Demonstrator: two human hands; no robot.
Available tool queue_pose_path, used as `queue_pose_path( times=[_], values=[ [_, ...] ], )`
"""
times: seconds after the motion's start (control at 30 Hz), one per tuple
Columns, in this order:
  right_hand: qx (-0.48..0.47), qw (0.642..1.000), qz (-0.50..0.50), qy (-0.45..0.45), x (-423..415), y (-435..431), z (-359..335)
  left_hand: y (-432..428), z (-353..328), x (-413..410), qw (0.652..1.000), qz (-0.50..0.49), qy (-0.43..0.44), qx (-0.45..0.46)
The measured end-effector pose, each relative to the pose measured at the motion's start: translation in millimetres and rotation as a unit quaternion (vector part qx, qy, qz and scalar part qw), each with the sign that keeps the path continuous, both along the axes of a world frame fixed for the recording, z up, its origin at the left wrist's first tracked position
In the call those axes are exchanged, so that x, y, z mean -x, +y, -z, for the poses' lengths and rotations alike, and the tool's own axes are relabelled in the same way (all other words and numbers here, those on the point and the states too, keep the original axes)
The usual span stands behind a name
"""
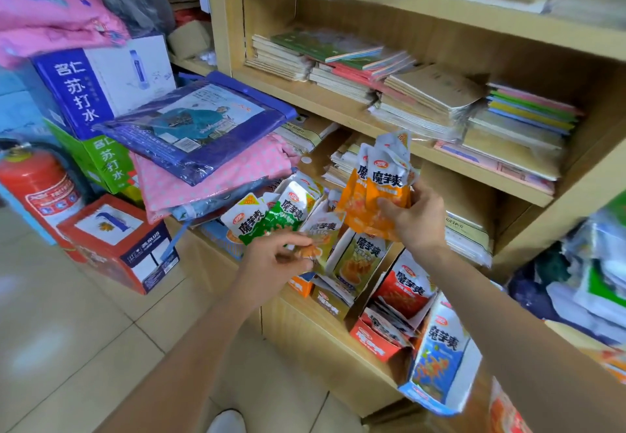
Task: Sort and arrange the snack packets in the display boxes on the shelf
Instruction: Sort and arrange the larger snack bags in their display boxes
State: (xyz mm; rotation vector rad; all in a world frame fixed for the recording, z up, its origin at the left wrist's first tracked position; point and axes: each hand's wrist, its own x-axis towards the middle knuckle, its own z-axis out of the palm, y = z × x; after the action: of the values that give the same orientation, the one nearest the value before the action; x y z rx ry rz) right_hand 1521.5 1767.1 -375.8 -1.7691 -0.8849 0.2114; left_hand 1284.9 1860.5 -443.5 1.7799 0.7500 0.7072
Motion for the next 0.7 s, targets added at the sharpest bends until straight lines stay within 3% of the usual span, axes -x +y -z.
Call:
queue_pose_path(
  times=[0.17,0.33,0.43,0.57,0.7],
  values=[
    [-0.003,0.998,-0.055,0.006,-7,-3,-10,-8,-3,-6,0.993,-0.006,-0.032,0.112],
    [0.017,0.997,-0.071,-0.009,-16,3,-14,-19,-10,-20,0.991,-0.068,-0.082,0.077],
    [0.043,0.996,-0.071,-0.031,-24,10,-23,-20,-7,-28,0.994,-0.072,-0.083,0.009],
    [0.050,0.995,-0.065,-0.057,-29,15,-28,-25,-4,-40,0.991,-0.085,-0.024,-0.100],
    [0.036,0.995,-0.066,-0.067,-26,10,-22,-32,-5,-47,0.991,-0.034,0.054,-0.117]
  ],
)
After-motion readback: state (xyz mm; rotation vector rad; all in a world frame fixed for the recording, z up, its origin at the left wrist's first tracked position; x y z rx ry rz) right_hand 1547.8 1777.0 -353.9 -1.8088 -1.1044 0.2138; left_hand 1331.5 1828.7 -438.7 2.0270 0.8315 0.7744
